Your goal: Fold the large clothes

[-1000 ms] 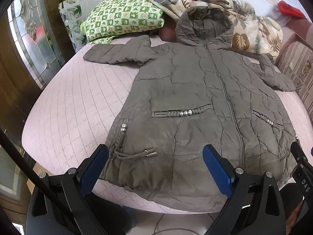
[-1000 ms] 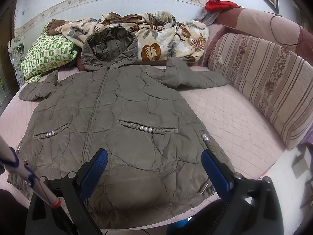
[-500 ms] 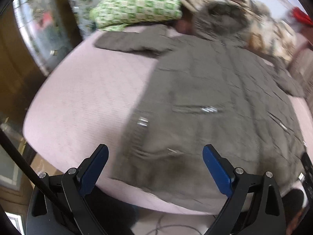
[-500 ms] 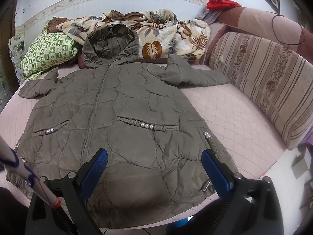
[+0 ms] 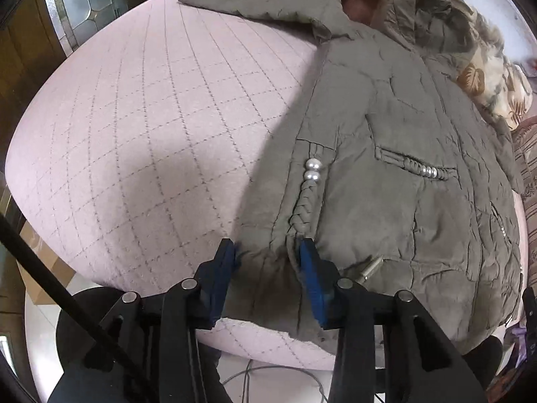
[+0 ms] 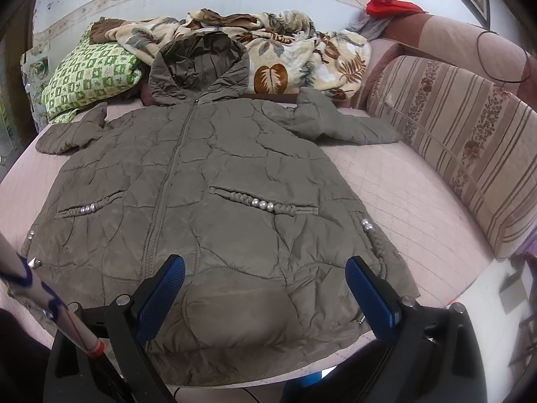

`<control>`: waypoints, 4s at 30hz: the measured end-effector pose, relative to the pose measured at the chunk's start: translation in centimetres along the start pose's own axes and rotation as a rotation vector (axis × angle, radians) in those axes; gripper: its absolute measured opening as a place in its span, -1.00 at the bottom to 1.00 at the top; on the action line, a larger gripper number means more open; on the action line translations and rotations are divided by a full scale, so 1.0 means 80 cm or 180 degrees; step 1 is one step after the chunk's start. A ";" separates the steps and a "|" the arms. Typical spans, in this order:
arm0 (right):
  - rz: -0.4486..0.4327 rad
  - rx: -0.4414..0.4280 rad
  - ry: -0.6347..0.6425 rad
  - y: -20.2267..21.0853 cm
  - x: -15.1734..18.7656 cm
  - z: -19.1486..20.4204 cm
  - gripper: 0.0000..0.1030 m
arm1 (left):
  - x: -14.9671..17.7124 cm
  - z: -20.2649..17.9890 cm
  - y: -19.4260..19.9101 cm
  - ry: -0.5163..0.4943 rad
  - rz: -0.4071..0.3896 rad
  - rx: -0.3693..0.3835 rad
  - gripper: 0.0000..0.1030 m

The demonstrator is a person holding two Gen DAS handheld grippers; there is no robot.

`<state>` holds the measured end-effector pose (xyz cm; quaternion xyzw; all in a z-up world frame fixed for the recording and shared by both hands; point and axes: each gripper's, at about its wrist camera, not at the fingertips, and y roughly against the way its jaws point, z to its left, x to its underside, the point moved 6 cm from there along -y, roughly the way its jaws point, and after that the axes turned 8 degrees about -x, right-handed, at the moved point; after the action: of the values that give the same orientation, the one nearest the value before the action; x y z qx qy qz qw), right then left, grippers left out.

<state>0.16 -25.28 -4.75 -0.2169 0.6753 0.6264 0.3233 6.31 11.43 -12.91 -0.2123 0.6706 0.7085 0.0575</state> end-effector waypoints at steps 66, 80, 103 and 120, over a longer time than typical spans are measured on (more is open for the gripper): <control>0.0318 0.0029 0.0491 -0.150 -0.075 0.043 0.64 | -0.519 0.085 -0.232 0.1631 0.0100 0.0757 -0.62; 0.0165 -0.0014 0.0231 -0.119 -0.083 0.016 0.64 | -0.450 -0.196 0.023 -0.0197 -0.0662 0.1346 -0.82; 0.0213 -0.0440 -0.0119 -0.130 -0.156 0.009 0.68 | -0.180 -0.132 -0.004 -0.0762 -0.0976 0.0088 0.18; 0.0853 -0.0682 -0.1960 -0.384 -0.256 -0.034 -0.74 | -0.193 -0.136 -0.036 -0.0688 -0.0686 0.0275 0.18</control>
<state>35.46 -34.02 -11.91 0.0401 0.4991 0.7666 0.4021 23.73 4.25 -9.88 -0.2029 0.6637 0.6874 0.2140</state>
